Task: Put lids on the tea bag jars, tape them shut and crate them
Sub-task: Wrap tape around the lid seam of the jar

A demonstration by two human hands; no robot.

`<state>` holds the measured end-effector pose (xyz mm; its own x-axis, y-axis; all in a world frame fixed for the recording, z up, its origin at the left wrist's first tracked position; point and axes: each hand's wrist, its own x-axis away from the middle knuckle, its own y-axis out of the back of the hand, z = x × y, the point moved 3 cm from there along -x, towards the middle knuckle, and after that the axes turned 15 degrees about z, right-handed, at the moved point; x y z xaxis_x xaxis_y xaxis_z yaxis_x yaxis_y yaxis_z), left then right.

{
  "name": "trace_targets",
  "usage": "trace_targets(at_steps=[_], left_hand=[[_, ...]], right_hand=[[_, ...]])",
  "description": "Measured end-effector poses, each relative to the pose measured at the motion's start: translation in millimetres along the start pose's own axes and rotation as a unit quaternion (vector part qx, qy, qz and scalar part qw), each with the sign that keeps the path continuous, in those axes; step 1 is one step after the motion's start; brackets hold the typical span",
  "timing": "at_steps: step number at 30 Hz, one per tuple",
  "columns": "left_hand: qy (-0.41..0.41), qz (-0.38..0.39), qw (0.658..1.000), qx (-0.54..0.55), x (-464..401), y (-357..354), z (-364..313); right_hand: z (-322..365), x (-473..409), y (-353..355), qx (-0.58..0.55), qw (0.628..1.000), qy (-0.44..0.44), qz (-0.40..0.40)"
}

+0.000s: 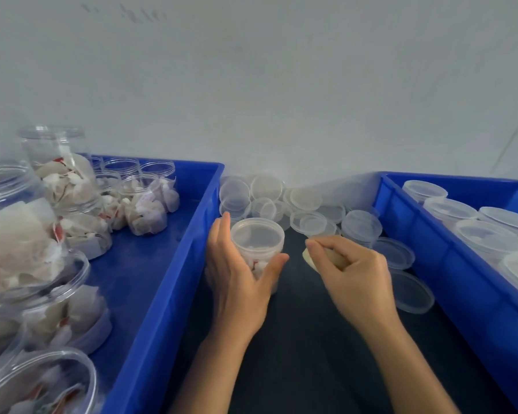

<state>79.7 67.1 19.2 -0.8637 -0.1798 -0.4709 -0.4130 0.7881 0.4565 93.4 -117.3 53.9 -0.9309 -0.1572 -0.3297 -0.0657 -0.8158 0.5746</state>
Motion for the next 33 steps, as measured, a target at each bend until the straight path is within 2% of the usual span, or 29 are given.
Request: trace_targets(at_steps=[4, 6, 10, 16, 26, 33], left_hand=[[-0.155, -0.094, 0.978, -0.103, 7.4, 7.0, -21.5], [-0.188, -0.089, 0.973, -0.096, 8.8, 3.7, -29.1], [-0.185, -0.052, 0.979, -0.074, 10.4, -3.5, -31.7], [-0.165, -0.065, 0.982, -0.068, 12.5, -3.6, -29.7], [-0.174, -0.073, 0.979, -0.081, 15.2, -3.1, -31.3], [-0.176, -0.058, 0.981, -0.059, 17.2, -1.7, -38.9]], right_hand=[[6.9, 7.7, -2.7, 0.004, 0.998, 0.063, 0.028], [10.8, 9.7, -3.3, 0.016, 0.995, 0.083, 0.047], [17.1, 13.4, -6.6, 0.054, 0.989, 0.124, 0.061], [18.2, 12.1, -6.7, 0.089, 0.986, 0.135, 0.031], [21.8, 12.7, -3.3, 0.151, 0.974, 0.165, 0.028], [11.1, 7.2, 1.8, 0.153, 0.982, 0.091, 0.059]])
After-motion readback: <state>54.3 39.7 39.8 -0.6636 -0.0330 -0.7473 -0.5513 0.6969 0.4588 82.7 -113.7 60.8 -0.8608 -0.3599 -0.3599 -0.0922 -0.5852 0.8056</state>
